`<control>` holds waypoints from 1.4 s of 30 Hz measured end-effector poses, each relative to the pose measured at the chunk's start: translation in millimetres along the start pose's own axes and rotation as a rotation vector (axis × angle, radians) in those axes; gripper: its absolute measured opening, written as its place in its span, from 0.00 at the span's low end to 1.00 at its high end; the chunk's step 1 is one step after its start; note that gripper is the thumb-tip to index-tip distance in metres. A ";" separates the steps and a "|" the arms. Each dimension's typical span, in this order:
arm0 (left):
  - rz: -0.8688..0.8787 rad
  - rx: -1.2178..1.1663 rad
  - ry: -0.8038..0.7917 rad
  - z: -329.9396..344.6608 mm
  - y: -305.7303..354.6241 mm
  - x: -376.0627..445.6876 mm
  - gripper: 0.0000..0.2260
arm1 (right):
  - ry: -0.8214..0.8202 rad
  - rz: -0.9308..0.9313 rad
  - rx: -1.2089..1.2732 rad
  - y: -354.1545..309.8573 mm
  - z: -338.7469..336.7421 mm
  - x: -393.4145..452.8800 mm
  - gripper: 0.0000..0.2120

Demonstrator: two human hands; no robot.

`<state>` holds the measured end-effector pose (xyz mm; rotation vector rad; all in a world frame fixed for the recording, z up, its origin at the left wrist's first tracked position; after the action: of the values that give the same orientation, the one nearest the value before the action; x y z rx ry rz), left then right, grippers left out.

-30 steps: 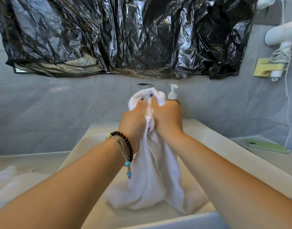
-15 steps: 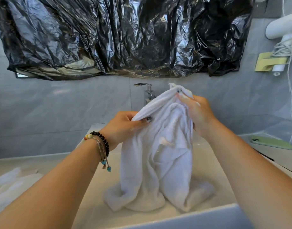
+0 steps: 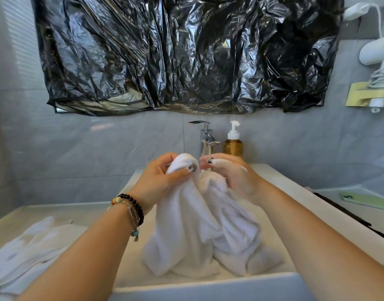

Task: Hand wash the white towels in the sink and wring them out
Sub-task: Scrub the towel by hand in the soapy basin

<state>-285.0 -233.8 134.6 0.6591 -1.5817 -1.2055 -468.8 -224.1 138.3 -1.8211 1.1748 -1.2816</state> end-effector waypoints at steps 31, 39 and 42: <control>-0.116 0.047 0.058 -6.0 -2.0 0.2 0.12 | 0.289 -0.045 0.113 -11.9 -10.4 -5.4 0.16; -0.262 0.398 -0.090 -3.4 -6.3 -1.9 0.16 | 0.827 -0.098 0.028 -13.3 -55.3 -13.1 0.19; -0.225 0.382 -0.027 -9.2 -4.2 -2.2 0.20 | 0.857 -0.107 -0.026 -10.6 -58.0 -16.1 0.23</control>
<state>-276.3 -236.9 129.8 1.0941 -1.8170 -1.0808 -522.2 -204.6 160.8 -1.3642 1.5163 -2.2283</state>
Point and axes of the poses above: each hand's wrist, its own x-axis towards the middle knuckle, its own z-axis out of the palm, y = z × x, the point moved 4 cm from there along x, towards the middle knuckle, and after that the axes turned 6 degrees about -x, right-handed, at the moved point
